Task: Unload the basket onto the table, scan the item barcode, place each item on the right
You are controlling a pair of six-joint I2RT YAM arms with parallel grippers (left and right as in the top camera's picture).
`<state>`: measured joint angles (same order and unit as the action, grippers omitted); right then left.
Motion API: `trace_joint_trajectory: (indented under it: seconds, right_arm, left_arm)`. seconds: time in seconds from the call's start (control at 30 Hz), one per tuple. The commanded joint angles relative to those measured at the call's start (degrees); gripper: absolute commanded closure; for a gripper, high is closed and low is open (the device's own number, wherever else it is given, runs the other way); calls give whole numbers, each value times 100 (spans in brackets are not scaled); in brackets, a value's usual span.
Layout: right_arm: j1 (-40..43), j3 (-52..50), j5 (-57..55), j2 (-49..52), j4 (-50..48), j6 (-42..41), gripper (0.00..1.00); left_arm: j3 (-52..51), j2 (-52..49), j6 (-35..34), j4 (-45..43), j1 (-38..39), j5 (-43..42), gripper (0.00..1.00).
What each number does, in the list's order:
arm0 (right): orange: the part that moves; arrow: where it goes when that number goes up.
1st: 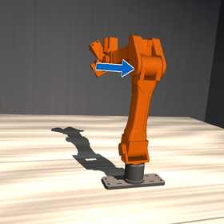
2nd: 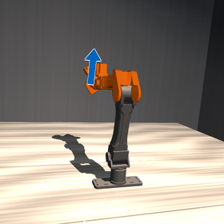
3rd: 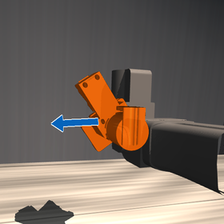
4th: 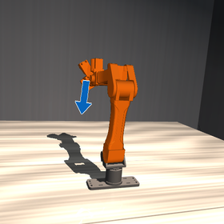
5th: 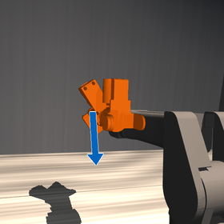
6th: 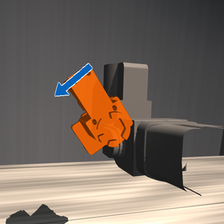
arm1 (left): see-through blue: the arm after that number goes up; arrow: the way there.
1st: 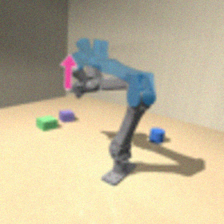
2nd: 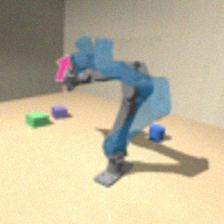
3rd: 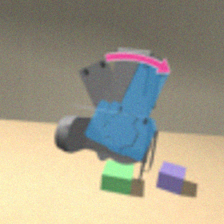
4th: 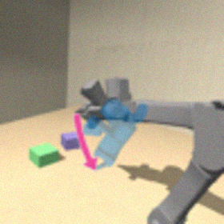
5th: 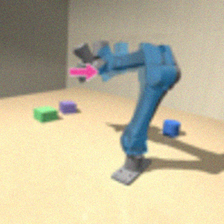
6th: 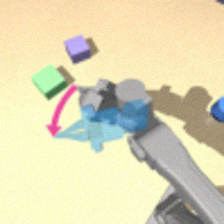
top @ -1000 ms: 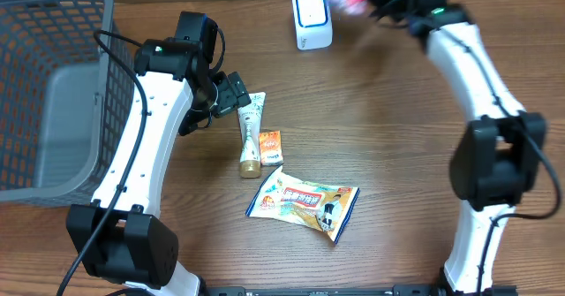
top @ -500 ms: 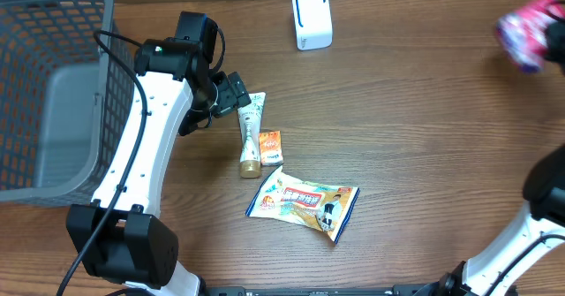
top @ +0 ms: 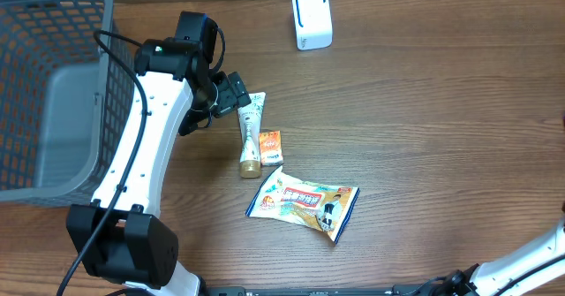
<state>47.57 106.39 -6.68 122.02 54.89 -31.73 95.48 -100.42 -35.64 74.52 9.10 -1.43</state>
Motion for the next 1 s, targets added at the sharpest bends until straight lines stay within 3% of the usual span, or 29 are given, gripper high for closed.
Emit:
trace_joint_trajectory:
  seconds: [0.0, 0.07, 0.17, 0.3, 0.4, 0.57, 0.73, 0.9, 0.97]
  right_arm:
    - [31, 9, 107, -138, 122, 595, 21]
    - [46, 15, 505, -162, 214, 675, 10]
    - [44, 17, 1436, -264, 334, 675, 3]
    - [-83, 17, 2833, -715, 382, 951, 2]
    - [-232, 17, 3244, -1268, 535, 953, 1]
    - [-758, 17, 4260, -2492, 1462, 1513, 0]
    - [-1624, 17, 4387, -3115, 2675, 1637, 0]
    - [-2761, 11, 4369, -3198, 4232, 3038, 0]
    - [-3180, -66, 4164, -3235, 4218, 3110, 0]
  left_arm:
    - [-24, -42, 90, -11, -9, 55, 0]
    - [-24, -42, 90, -13, -9, 55, 0]
    - [-24, -42, 90, -13, -9, 55, 0]
    - [-24, -42, 90, -13, -9, 55, 0]
    - [-24, -42, 90, -13, -9, 55, 0]
    - [-24, -42, 90, -13, -9, 55, 0]
    - [-24, -42, 90, -13, -9, 52, 0]
    - [-24, -42, 90, -13, -9, 55, 0]
    - [-24, -42, 90, -13, -9, 55, 0]
